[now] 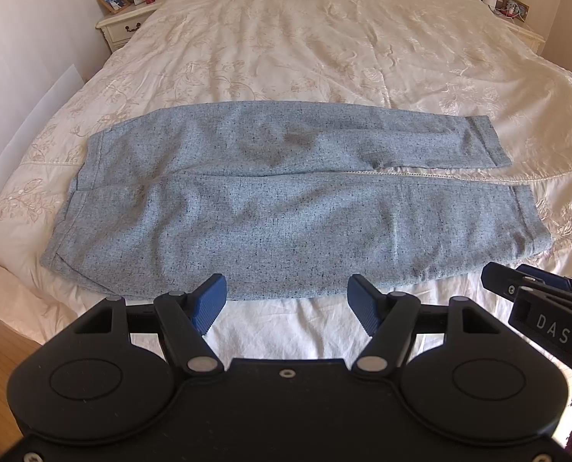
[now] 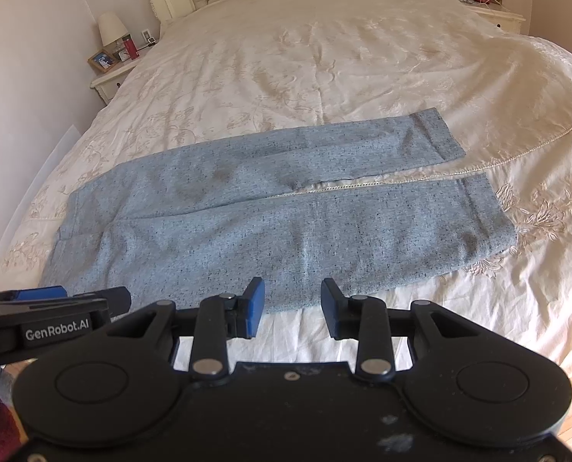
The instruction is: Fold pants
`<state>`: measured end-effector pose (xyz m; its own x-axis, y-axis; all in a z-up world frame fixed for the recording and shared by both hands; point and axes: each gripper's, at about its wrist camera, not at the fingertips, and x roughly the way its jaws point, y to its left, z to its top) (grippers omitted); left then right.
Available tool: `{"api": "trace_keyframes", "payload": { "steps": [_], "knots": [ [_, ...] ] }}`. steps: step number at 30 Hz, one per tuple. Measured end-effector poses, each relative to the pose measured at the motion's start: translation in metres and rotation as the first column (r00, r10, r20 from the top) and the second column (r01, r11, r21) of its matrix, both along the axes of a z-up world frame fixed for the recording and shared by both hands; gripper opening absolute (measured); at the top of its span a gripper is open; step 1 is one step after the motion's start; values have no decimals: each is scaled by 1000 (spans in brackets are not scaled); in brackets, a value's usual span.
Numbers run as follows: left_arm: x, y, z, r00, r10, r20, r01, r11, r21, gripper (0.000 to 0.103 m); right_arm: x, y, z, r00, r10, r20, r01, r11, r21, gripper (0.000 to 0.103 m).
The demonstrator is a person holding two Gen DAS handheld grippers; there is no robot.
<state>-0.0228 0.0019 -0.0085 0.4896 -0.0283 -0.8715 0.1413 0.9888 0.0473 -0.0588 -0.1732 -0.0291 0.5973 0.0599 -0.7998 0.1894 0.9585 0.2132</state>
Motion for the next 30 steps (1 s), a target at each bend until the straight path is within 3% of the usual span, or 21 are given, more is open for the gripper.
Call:
{"api": "trace_keyframes", "payload": {
  "steps": [9, 20, 24, 30],
  "knots": [
    [-1, 7, 1, 1000, 7, -12, -6, 1000, 21, 71, 7, 8, -4, 1000, 22, -19, -22, 1000, 20, 35],
    [28, 29, -21, 995, 6, -98, -4, 1000, 23, 71, 37, 29, -25, 994, 15, -109, -11, 999, 42, 35],
    [49, 31, -33, 991, -33, -128, 36, 999, 21, 67, 51, 29, -37, 987, -19, -159, 27, 999, 48, 35],
    [81, 23, -59, 978, -148, -149, 153, 988, 23, 66, 61, 7, -64, 959, -163, -233, 167, 986, -6, 35]
  ]
}}
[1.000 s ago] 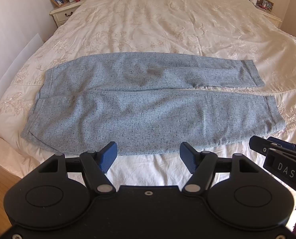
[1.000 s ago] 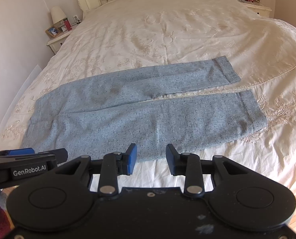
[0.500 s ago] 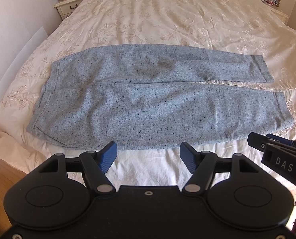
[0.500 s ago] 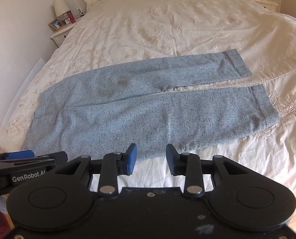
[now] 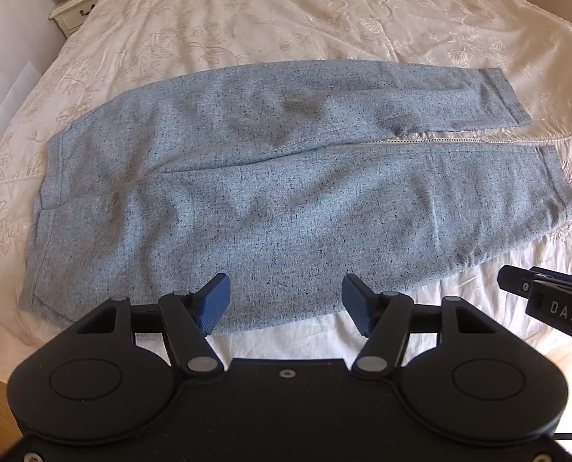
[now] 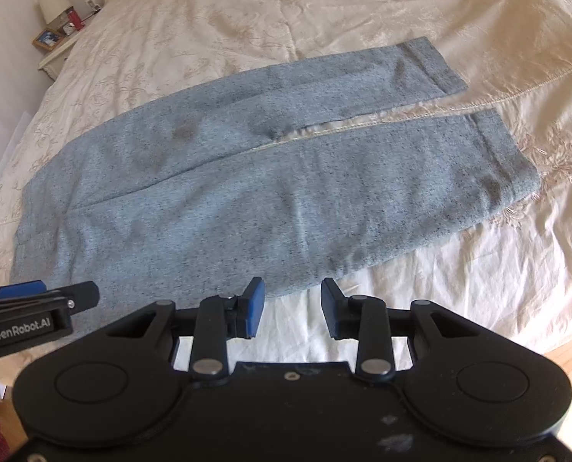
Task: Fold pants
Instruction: 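Move the right gripper to the hem of one pant leg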
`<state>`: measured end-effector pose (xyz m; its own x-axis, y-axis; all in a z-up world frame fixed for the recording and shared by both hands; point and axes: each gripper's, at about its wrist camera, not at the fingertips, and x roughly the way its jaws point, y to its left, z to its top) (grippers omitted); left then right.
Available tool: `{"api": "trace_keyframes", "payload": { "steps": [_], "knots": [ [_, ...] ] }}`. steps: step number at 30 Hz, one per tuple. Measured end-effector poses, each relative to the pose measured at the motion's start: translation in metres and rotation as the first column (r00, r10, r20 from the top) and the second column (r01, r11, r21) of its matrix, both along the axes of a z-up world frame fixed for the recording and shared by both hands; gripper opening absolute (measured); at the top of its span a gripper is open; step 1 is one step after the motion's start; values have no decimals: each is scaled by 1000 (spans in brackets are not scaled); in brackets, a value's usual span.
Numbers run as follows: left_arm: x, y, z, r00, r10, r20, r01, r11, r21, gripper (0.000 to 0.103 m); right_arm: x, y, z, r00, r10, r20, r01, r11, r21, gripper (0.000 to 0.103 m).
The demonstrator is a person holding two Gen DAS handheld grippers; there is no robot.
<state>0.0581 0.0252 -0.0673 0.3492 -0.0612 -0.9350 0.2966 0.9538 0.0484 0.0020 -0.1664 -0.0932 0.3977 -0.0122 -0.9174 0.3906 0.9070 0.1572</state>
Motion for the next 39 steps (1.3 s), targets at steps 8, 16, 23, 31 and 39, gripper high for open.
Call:
{"api": "trace_keyframes", "payload": {
  "steps": [8, 16, 23, 31, 39],
  "knots": [
    [27, -33, -38, 985, -170, -29, 171, 985, 34, 65, -27, -58, -24, 974, -221, -58, 215, 972, -98, 35],
    [35, -70, -61, 977, -211, -44, 214, 975, 63, 65, -41, -131, -50, 944, -314, -96, 304, 946, -111, 35],
    [34, -118, -78, 986, -151, -75, 158, 982, 99, 65, -11, -197, -84, 963, -231, -137, 218, 970, -106, 35],
    [23, -165, -80, 992, -104, -78, 112, 987, 117, 65, 41, -260, -116, 980, -112, -166, 99, 991, -85, 35],
    [26, -211, -85, 994, -93, -54, 98, 990, 106, 65, 109, -298, -130, 988, 11, -157, -25, 996, -87, 35]
  ]
}}
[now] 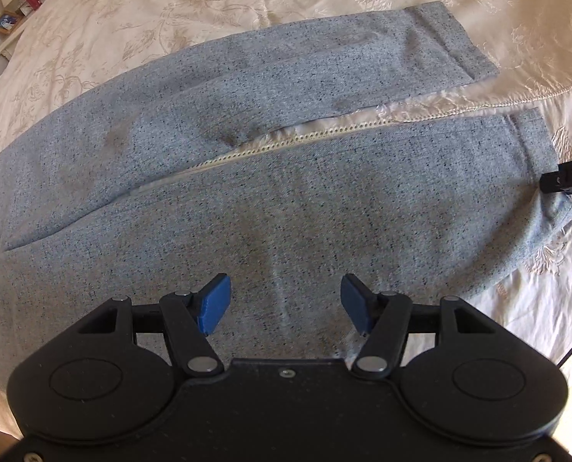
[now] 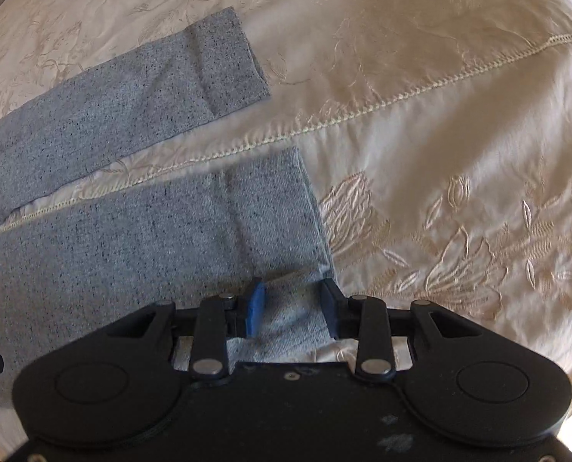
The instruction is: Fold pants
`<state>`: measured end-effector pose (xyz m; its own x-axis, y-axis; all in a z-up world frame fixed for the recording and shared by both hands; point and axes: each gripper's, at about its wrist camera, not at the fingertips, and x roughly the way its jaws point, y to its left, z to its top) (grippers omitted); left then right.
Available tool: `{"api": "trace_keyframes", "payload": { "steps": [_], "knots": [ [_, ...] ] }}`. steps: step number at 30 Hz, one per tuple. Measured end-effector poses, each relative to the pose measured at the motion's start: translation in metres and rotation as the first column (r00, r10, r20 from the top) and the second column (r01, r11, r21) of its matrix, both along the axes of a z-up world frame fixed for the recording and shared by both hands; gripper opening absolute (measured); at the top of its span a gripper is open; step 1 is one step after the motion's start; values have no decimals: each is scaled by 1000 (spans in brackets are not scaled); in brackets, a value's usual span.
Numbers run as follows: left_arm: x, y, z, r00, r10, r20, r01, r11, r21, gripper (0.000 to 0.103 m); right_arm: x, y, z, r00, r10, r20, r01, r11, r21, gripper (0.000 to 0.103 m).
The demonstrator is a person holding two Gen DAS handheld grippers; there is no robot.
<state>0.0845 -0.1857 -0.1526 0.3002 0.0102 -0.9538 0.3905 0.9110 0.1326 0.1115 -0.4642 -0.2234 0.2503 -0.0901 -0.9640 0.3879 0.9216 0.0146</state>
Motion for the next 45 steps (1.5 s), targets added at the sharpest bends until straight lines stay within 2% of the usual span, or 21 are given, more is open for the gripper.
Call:
{"api": "trace_keyframes", "payload": {
  "steps": [4, 9, 14, 20, 25, 29, 38, 39, 41, 43, 45],
  "knots": [
    [6, -26, -6, 999, -50, 18, 50, 999, -15, 65, 23, -17, -10, 999, 27, -19, -26, 1000, 17, 36],
    [16, -65, -23, 990, -138, 42, 138, 990, -4, 65, 31, -42, -17, 1000, 9, -14, -8, 995, 95, 35],
    [36, -87, -60, 979, -200, 50, 192, 972, 133, 67, 3, -76, 4, 993, -116, 37, 108, 981, 162, 35],
    [70, -84, -66, 987, -147, 70, 135, 979, 154, 69, -38, -83, 4, 989, -141, 33, 133, 975, 180, 35],
    [82, -82, -69, 992, -118, 48, 110, 982, 153, 74, -60, -54, -14, 998, -48, 38, 40, 980, 197, 36],
    [79, -88, -72, 987, -146, 61, 133, 975, 180, 76, -56, -39, -27, 997, 38, 63, -48, 985, 167, 36],
    [84, -84, -74, 992, -118, 52, 108, 982, 158, 82, -32, -51, -39, 994, -21, 111, -9, 965, 262, 37],
    [87, -83, -74, 992, -117, 51, 108, 982, 155, 82, -33, -54, -38, 993, -34, 116, 0, 960, 282, 32],
    [88, -82, -73, 992, -119, 48, 110, 982, 152, 81, -35, -60, -33, 992, -52, 116, 12, 946, 325, 4],
    [88, -81, -66, 993, -114, 38, 109, 985, 131, 75, -43, -64, -17, 992, -55, 116, 15, 947, 321, 6],
    [85, -78, -53, 993, -117, 32, 113, 988, 103, 63, -58, -63, -1, 991, -57, 117, 19, 952, 307, 5]
  ]
}}
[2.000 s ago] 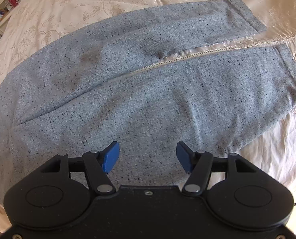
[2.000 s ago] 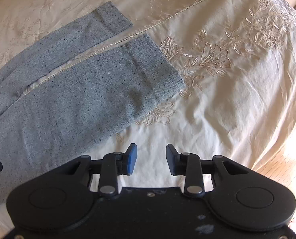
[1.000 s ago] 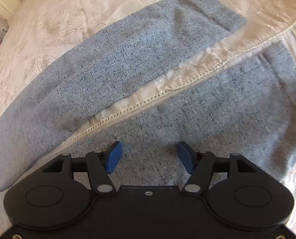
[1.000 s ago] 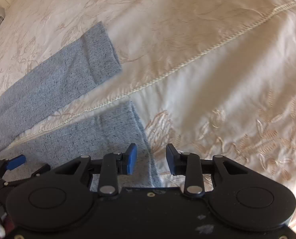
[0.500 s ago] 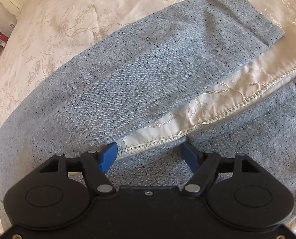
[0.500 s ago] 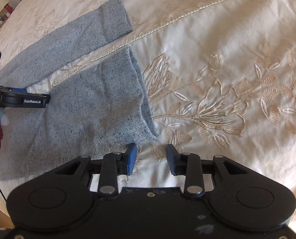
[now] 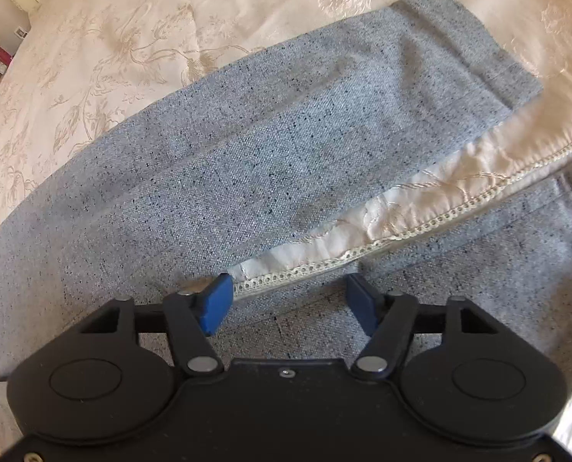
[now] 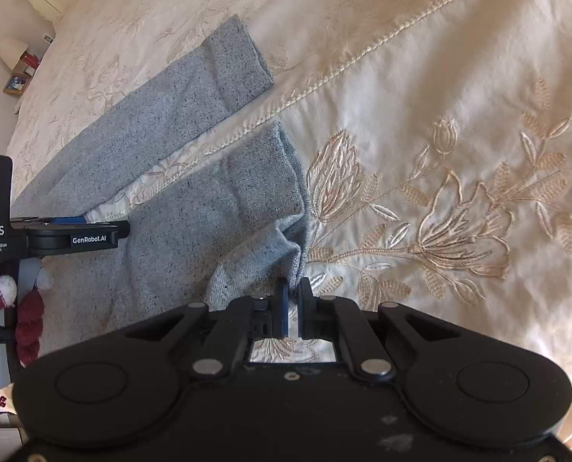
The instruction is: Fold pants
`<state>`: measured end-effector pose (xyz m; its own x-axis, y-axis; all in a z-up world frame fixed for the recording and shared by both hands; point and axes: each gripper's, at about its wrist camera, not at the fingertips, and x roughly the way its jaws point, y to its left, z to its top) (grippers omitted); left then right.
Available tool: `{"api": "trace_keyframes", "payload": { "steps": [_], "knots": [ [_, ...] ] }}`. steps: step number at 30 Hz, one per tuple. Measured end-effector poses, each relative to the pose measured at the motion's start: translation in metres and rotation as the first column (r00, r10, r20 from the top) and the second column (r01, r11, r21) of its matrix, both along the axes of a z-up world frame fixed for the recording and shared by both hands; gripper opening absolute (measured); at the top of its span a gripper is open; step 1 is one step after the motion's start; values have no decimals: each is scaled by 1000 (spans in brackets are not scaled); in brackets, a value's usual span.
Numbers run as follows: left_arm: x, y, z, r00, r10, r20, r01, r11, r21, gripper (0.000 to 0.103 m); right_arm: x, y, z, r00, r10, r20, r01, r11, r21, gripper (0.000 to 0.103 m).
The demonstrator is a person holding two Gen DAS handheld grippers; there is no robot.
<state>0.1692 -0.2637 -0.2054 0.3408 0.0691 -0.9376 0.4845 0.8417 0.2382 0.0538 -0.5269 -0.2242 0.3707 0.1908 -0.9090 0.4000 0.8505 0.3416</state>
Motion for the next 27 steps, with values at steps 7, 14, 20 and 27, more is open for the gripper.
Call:
{"api": "trace_keyframes", "payload": {
  "steps": [7, 14, 20, 27],
  "knots": [
    [-60, 12, 38, 995, -82, 47, 88, 987, -131, 63, -34, -6, -11, 993, -76, -94, 72, 996, -42, 4],
    [-112, 12, 6, 984, -150, -91, 140, 984, -110, 64, -46, -2, 2, 984, -149, -93, 129, 972, -198, 11],
    [-127, 7, -14, 979, -144, -141, 130, 986, -107, 63, -30, 29, 38, 995, 59, 78, -42, 979, -199, 14],
    [-121, 20, 6, 983, -97, -157, 68, 981, -184, 62, -14, 58, -15, 980, 184, -78, -197, 957, -215, 11]
  ]
}}
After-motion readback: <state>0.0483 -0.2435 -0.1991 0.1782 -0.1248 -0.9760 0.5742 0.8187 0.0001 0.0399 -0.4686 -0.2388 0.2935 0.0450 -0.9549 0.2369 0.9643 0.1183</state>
